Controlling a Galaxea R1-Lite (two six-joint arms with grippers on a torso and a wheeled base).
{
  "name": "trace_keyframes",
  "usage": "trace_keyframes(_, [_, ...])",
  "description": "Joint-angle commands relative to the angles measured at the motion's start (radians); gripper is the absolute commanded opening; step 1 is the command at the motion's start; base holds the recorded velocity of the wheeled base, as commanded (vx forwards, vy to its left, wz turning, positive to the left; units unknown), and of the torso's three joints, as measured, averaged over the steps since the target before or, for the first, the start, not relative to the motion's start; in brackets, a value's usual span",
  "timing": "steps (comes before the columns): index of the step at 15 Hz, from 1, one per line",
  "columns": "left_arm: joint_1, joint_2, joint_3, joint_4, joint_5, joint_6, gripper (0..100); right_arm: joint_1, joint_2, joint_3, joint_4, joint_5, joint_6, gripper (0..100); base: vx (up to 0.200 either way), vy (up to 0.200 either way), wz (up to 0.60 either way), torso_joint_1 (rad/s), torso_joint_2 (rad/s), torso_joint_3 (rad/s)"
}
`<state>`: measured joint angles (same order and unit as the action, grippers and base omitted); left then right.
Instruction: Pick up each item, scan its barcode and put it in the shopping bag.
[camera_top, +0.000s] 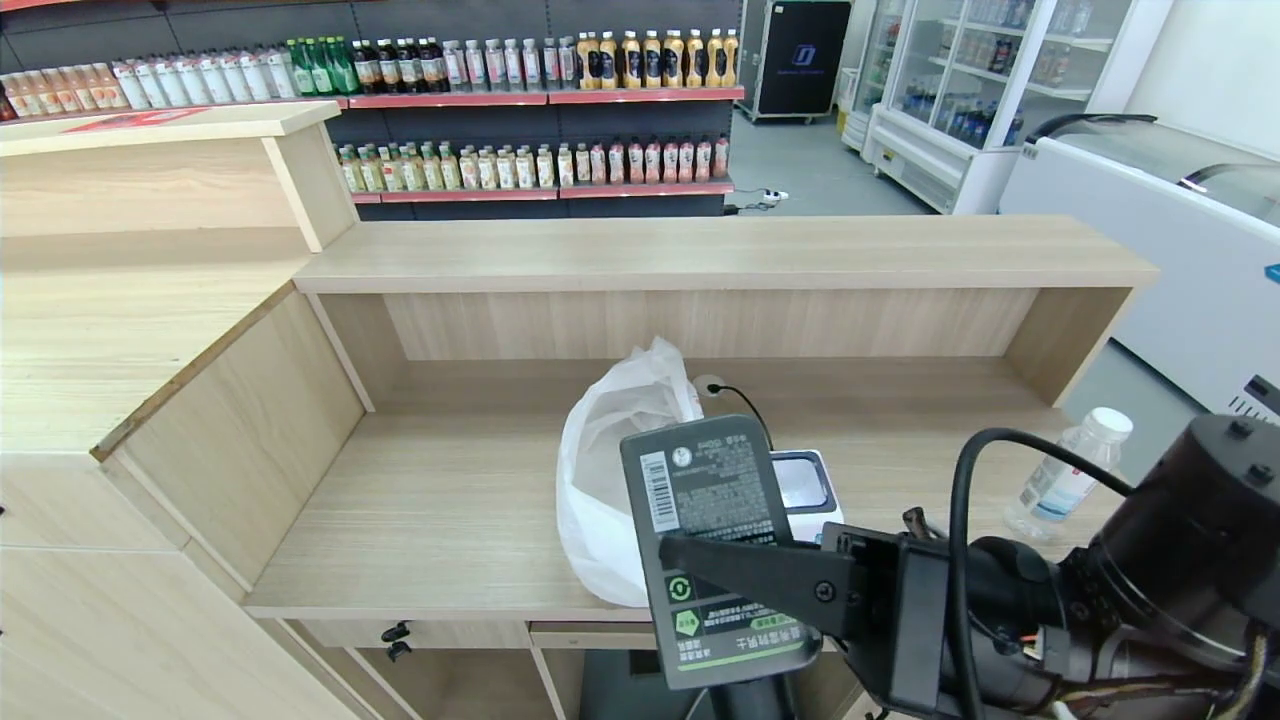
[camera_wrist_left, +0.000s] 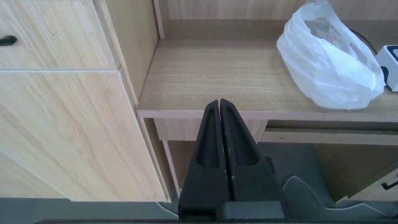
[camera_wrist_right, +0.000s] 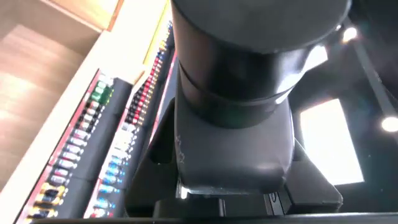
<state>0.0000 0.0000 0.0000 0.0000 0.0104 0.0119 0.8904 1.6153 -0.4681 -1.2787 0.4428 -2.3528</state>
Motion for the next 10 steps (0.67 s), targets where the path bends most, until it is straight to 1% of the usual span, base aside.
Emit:
trace_keyframes(1, [0.000, 0.000, 0.000, 0.000, 0.000, 0.000, 0, 0.010, 0.020, -0.003, -0.001, -0.001, 0.000, 0, 0.000, 0.000, 0.00, 0.000, 0.00, 0.000])
trace_keyframes(10, [0.000, 0.000, 0.000, 0.000, 0.000, 0.000, 0, 0.025, 0.008, 0.000, -0.001, 0.001, 0.001, 0, 0.000, 0.000, 0.00, 0.000, 0.00, 0.000])
